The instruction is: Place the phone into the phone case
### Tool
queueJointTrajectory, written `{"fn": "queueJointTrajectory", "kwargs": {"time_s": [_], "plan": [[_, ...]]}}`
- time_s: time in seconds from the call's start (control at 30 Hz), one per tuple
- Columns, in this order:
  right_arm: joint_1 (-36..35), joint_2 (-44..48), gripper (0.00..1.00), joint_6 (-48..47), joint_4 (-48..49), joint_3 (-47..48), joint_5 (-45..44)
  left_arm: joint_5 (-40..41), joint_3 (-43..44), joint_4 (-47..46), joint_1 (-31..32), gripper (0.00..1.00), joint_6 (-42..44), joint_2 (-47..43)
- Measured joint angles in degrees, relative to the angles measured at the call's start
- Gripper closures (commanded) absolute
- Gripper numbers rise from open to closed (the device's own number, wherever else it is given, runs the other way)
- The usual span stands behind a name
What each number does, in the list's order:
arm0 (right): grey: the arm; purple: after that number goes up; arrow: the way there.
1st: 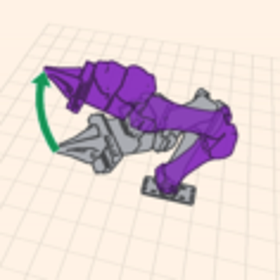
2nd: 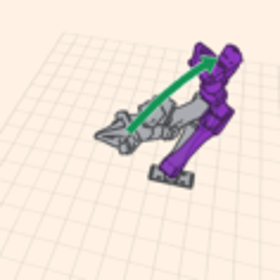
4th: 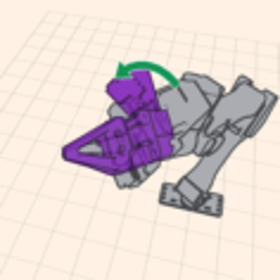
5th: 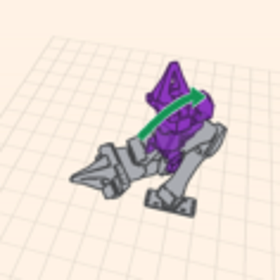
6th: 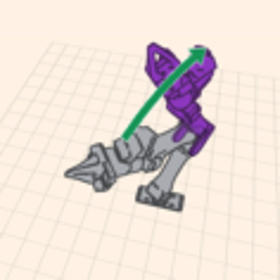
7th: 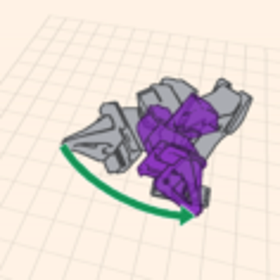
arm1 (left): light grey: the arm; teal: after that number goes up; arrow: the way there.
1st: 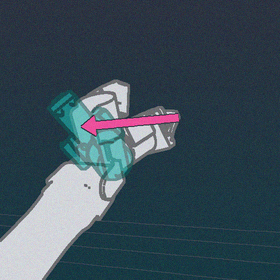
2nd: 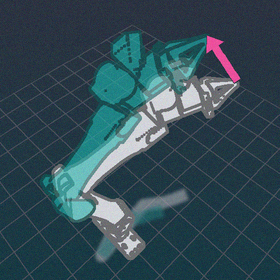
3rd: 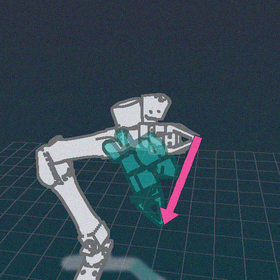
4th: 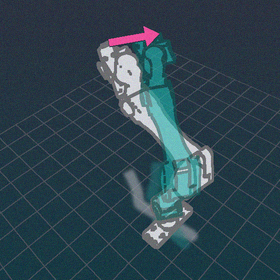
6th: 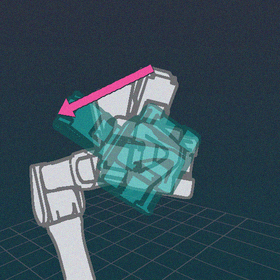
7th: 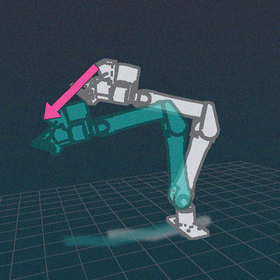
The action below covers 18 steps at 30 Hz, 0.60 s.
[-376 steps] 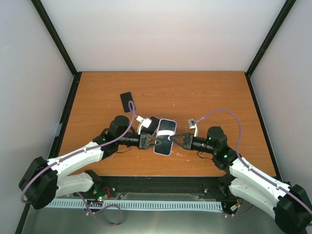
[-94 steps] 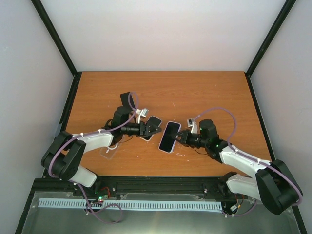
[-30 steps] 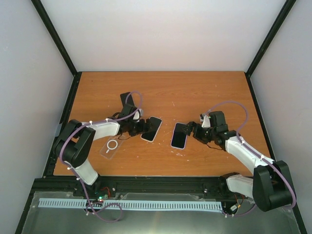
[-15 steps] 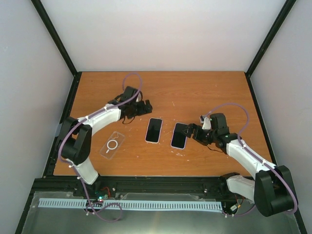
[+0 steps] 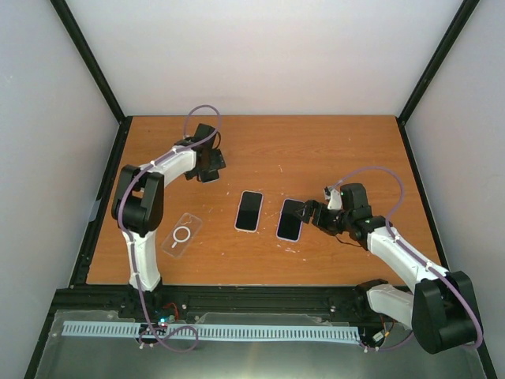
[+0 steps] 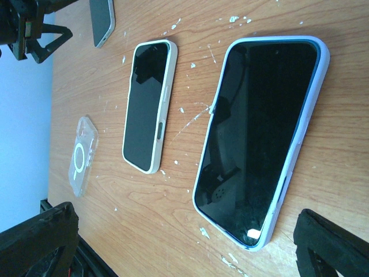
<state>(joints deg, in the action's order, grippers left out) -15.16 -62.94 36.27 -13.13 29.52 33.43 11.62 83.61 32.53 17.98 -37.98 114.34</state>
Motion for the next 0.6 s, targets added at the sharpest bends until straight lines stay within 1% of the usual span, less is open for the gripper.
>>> {"fn": "queueJointTrajectory", "kwargs": {"time_s": [0.3,0.6], "plan": [[0.0,0.0,0.0,-1.1,-1.3,0.9,-0.1,0.1,6.0,0.8,-1.6,0.0,1.5,6.1],[0.0,-0.1,0.0,-2.2,-1.8,2.8,-0.3,-0.6,7.4,0.5,-2.0,0.01,3.2,9.7]]}}
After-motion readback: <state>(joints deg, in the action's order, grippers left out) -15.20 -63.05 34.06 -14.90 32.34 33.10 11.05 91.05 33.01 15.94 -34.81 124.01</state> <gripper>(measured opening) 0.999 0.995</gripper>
